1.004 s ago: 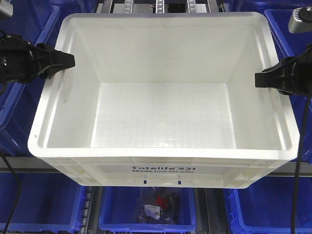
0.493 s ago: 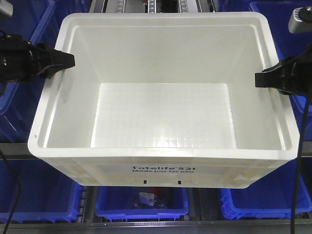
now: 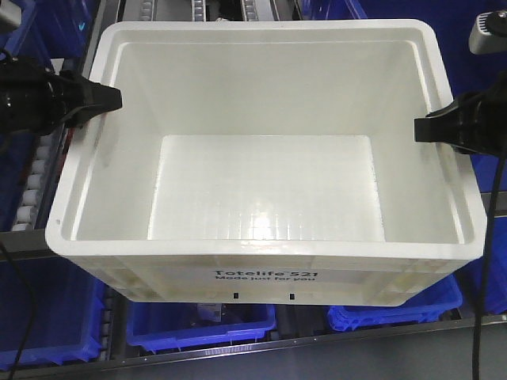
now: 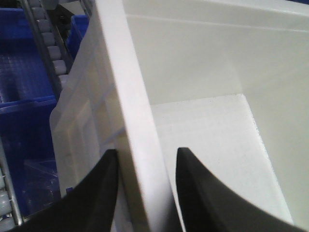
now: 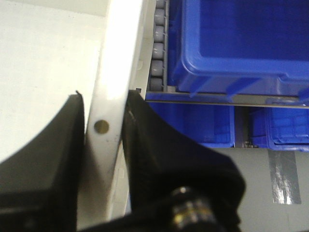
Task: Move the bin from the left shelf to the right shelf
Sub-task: 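Hold the tote with both grippers while the base backs away, then carry the tote with both grippers while the base turns and drives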
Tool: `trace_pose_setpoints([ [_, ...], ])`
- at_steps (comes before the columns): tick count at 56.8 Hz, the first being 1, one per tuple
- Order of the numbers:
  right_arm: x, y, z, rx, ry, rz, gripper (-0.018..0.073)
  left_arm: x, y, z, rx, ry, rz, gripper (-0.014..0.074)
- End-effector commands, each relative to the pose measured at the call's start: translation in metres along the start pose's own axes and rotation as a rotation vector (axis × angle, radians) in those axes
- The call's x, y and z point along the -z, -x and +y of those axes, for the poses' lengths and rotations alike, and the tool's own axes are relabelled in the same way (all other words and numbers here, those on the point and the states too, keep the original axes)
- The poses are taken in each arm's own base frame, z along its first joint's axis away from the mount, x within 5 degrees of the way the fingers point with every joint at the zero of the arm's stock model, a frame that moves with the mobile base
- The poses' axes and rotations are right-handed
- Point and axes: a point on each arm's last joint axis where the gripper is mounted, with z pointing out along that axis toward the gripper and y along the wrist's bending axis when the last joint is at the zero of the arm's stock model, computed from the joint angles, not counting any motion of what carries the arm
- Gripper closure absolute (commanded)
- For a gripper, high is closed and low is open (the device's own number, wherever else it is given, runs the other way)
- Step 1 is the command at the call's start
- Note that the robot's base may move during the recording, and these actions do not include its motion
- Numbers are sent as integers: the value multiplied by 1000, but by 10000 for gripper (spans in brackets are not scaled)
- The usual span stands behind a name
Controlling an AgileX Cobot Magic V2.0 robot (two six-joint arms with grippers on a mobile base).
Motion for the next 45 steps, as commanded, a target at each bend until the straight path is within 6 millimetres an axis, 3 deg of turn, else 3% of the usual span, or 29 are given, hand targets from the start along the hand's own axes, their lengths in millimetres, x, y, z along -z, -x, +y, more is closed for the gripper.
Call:
trace_pose_setpoints([
  [1,20,27,16,-92,112,-224,564,18,8,-49,40,-291,20,600],
  [45,20,27,16,-94,115,-220,564,18,7,-49,40,-293,21,600],
])
